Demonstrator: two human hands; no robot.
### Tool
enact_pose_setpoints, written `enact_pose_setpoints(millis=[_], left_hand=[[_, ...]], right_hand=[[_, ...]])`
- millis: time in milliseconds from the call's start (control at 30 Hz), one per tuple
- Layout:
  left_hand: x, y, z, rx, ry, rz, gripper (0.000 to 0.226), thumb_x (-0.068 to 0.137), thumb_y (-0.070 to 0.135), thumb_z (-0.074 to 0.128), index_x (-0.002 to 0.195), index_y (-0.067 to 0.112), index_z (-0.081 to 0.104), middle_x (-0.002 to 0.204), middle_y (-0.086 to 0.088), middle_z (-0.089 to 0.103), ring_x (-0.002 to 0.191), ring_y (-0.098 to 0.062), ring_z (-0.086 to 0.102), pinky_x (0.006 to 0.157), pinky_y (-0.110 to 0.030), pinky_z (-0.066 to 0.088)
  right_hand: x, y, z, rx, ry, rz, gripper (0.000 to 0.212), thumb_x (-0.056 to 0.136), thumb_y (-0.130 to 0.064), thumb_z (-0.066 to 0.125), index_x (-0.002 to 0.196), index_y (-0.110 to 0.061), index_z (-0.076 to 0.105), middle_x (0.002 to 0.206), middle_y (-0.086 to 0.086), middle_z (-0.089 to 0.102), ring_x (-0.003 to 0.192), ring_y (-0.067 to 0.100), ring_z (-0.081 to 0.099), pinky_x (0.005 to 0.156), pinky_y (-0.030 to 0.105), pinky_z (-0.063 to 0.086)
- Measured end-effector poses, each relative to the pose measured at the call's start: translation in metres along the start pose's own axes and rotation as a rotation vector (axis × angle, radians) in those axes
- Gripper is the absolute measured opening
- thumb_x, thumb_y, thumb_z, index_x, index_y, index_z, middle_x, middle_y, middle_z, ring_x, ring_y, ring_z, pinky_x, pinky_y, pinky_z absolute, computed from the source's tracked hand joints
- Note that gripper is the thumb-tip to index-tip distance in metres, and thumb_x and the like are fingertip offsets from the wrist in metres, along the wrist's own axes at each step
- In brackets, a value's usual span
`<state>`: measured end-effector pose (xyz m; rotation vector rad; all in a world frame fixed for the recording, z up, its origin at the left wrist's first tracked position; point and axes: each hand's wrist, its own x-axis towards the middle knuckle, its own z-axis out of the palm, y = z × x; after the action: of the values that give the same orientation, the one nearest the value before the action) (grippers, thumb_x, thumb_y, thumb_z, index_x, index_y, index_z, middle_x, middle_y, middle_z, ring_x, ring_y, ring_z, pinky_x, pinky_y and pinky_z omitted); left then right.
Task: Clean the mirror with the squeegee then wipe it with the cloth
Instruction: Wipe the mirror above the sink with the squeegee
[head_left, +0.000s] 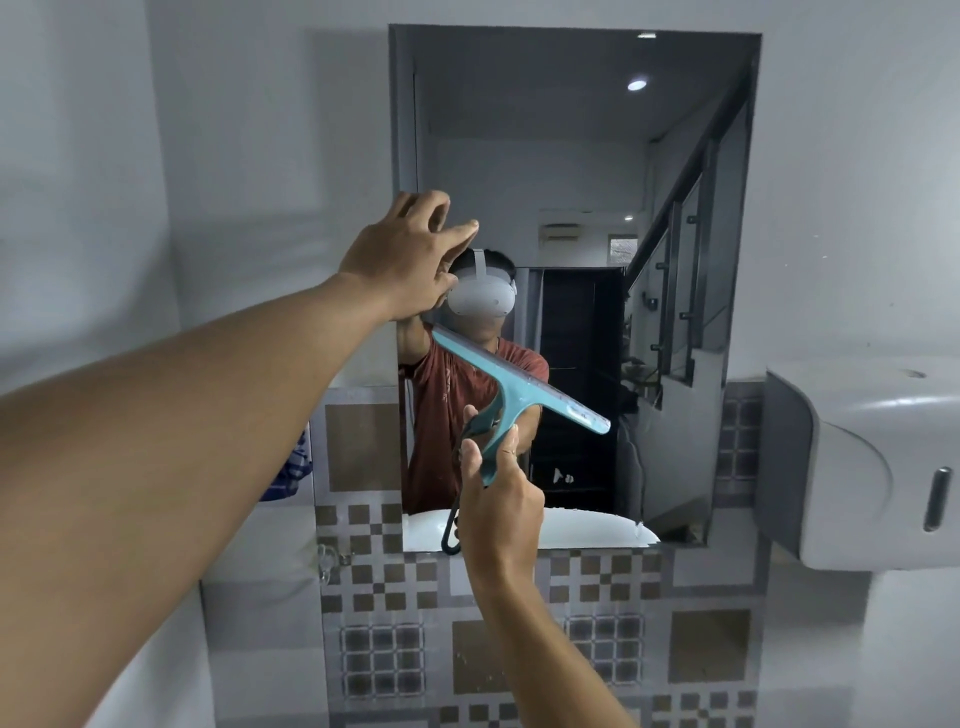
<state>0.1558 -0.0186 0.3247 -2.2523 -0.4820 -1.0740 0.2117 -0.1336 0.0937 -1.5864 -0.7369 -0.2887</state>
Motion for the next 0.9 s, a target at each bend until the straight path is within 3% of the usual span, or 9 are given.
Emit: enact_pose_setpoints(millis=[300, 467, 567, 733, 800, 900], left_hand=[[0.002, -0.001, -0.005, -0.029, -0.005, -0.001, 0.065, 0.086, 0.034, 0.074, 0.146, 0.027, 0.048, 0.14, -0.008, 0.04, 0.131, -0.034, 0.038, 0.087, -0.058, 0.056], [0.003, -0.004, -0.005, -0.021, -0.008, 0.012, 0.064, 0.088, 0.03, 0.073, 0.147, 0.029, 0.047, 0.139, -0.007, 0.04, 0.13, -0.032, 0.037, 0.086, -0.055, 0.055], [0.002, -0.003, -0.001, -0.013, 0.01, 0.004, 0.065, 0.087, 0.03, 0.073, 0.147, 0.029, 0.047, 0.141, -0.007, 0.039, 0.131, -0.032, 0.037, 0.084, -0.056, 0.057], [-0.001, 0.0, 0.003, -0.018, 0.004, -0.01, 0.066, 0.09, 0.029, 0.07, 0.149, 0.028, 0.041, 0.146, -0.007, 0.034, 0.136, -0.031, 0.032, 0.083, -0.055, 0.057], [-0.003, 0.002, 0.005, -0.018, 0.01, -0.016, 0.065, 0.091, 0.029, 0.068, 0.15, 0.027, 0.04, 0.149, -0.008, 0.032, 0.138, -0.032, 0.031, 0.086, -0.055, 0.057], [-0.01, 0.008, 0.01, -0.023, 0.06, -0.029, 0.063, 0.092, 0.028, 0.068, 0.149, 0.022, 0.042, 0.152, -0.012, 0.032, 0.14, -0.033, 0.03, 0.094, -0.053, 0.054]], right_hand=[[0.007, -0.007, 0.012, -0.018, -0.042, 0.0, 0.064, 0.102, -0.051, 0.043, 0.158, -0.024, 0.026, 0.092, 0.009, 0.075, 0.088, 0.023, 0.071, 0.082, 0.043, 0.059], [0.006, -0.004, 0.004, -0.126, -0.067, -0.038, 0.064, 0.103, -0.049, 0.041, 0.159, -0.025, 0.022, 0.095, 0.007, 0.074, 0.088, 0.021, 0.07, 0.078, 0.035, 0.057], [0.006, 0.005, -0.009, -0.331, -0.084, -0.194, 0.061, 0.105, -0.048, 0.039, 0.159, -0.026, 0.021, 0.096, 0.004, 0.073, 0.079, 0.02, 0.069, 0.06, 0.03, 0.05], [0.016, 0.022, -0.029, -0.544, -0.078, -0.401, 0.054, 0.103, -0.043, 0.046, 0.154, -0.028, 0.038, 0.098, 0.004, 0.074, 0.065, 0.021, 0.068, 0.045, 0.03, 0.046], [0.024, 0.024, -0.04, -0.584, -0.059, -0.477, 0.052, 0.101, -0.04, 0.051, 0.151, -0.027, 0.043, 0.096, 0.004, 0.074, 0.063, 0.022, 0.068, 0.042, 0.028, 0.043], [0.034, 0.026, -0.062, -0.699, -0.098, -0.586, 0.049, 0.102, -0.039, 0.049, 0.15, -0.03, 0.043, 0.099, 0.004, 0.071, 0.075, 0.023, 0.068, 0.047, 0.028, 0.04]])
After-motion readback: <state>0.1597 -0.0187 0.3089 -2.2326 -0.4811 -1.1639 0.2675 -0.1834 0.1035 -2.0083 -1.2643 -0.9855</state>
